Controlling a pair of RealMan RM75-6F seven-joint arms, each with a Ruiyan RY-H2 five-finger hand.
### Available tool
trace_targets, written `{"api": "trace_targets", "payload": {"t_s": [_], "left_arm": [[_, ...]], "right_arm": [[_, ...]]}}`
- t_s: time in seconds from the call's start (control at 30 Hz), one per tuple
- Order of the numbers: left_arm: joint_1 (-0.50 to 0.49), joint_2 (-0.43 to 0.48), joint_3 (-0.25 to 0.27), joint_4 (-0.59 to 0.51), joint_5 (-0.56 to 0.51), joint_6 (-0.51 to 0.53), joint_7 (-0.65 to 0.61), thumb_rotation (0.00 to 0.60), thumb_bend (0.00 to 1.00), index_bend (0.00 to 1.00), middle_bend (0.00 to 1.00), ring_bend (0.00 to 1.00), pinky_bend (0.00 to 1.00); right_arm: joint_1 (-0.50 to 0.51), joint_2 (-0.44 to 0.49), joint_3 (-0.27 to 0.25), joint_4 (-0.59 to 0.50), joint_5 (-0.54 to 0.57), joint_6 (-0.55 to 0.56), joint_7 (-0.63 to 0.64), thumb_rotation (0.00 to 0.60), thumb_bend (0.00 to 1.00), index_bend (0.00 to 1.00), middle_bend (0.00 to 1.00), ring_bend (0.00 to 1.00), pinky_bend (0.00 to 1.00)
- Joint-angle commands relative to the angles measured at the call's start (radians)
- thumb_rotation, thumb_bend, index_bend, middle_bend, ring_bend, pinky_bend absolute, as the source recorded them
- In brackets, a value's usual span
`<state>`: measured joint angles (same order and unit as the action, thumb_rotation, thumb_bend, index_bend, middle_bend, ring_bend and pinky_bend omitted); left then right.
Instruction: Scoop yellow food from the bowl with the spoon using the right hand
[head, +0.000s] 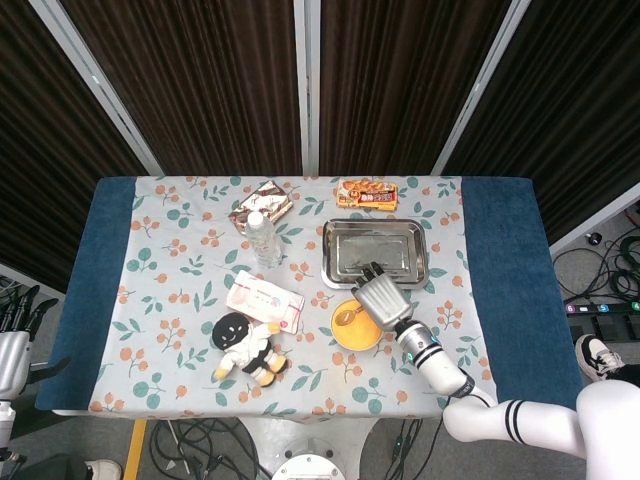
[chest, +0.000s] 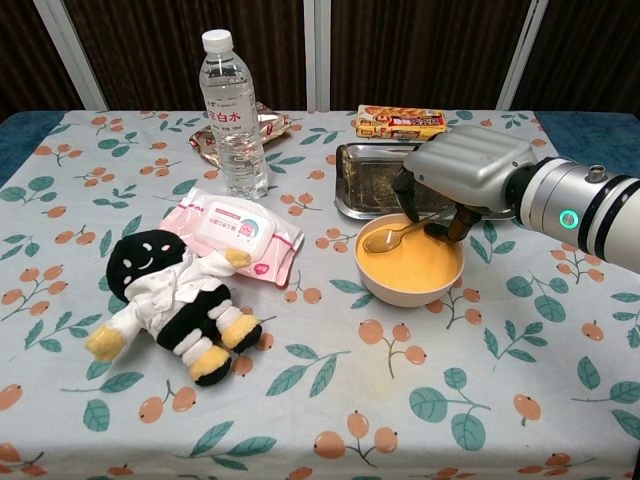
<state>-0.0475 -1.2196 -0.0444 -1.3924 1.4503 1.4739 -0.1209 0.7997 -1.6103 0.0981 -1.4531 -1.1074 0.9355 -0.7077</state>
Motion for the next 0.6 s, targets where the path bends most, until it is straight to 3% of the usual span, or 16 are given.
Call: {"api": "trace_targets", "payload": {"t_s": [0.03, 0.27, 0.6], "left_arm": [[0.001, -0.002, 0.0, 0.004, -0.001, 0.0, -0.002, 0.6, 0.0, 0.22, 0.11, 0.09, 0.12], [0.004, -0.003, 0.0, 0.009, -0.001, 0.003, -0.005, 0.6, 0.0, 0.22, 0.11, 0.09, 0.12], [0.006, 0.005, 0.002, -0.013, 0.012, 0.016, 0.013, 0.6, 0.0, 0.22, 0.11, 0.09, 0.12]], "right_arm": [[0.003, -0.001, -0.001, 0.001, 0.004, -0.002, -0.005, 0.6, 0.33, 0.53, 0.35, 0.19, 0.17], [0.011, 0.006, -0.005, -0.007, -0.012, 0.009, -0.018, 0.6, 0.35, 0.59, 0.36, 0.2, 0.17], [0.057, 0.112, -0.041, -0.046, -0.195, 0.05, -0.155, 0.6, 0.39, 0.64, 0.36, 0.21, 0.17]]}}
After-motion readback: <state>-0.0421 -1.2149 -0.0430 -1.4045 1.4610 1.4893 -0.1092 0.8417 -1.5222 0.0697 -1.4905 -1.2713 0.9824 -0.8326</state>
